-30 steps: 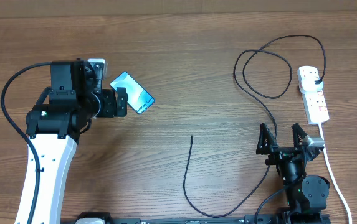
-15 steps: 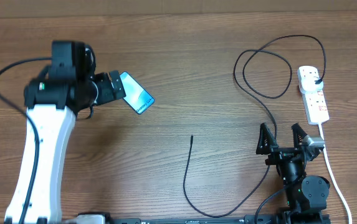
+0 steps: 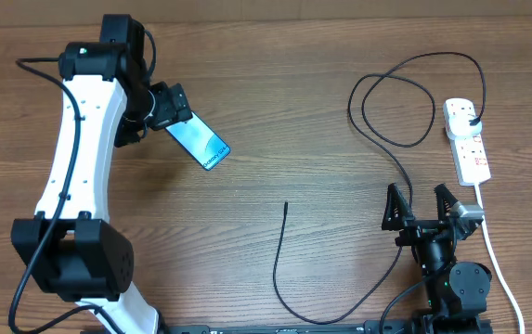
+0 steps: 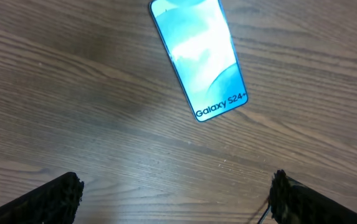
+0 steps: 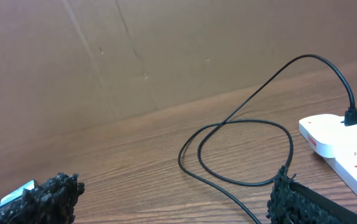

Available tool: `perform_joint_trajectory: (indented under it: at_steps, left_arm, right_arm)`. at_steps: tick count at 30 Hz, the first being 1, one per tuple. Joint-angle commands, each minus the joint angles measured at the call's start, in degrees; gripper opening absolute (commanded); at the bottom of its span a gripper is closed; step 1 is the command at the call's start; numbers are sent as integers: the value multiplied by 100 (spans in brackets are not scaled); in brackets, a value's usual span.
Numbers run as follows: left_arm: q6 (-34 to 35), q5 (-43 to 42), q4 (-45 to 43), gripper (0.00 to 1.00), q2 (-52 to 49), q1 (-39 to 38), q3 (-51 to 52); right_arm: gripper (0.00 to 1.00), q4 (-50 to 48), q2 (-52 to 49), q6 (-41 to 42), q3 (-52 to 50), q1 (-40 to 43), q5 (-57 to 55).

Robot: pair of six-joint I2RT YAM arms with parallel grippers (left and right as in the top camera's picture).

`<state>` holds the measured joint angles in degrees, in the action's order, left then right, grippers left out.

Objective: Plug charger to phone and switch on socket
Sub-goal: 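Move the left gripper over the phone and lower onto it, then close the left gripper on the phone's bottom edge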

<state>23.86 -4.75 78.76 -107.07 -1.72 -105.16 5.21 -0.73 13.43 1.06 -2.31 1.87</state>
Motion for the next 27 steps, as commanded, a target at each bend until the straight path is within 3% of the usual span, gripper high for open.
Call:
perform_joint_trajectory:
  at_steps: [1, 14, 27]
  left_arm:
    - [17, -234, 7, 100, -85, 20, -177]
    - [2258, -363, -55, 100, -109, -90, -177]
    - [2507, -570, -343, 100, -876, -90, -188]
  right_arm:
    - [100, -37, 57, -35, -59, -31, -72]
    - [100, -37, 57, -35, -59, -31, -72]
    - [100, -37, 57, -35, -59, -31, -72]
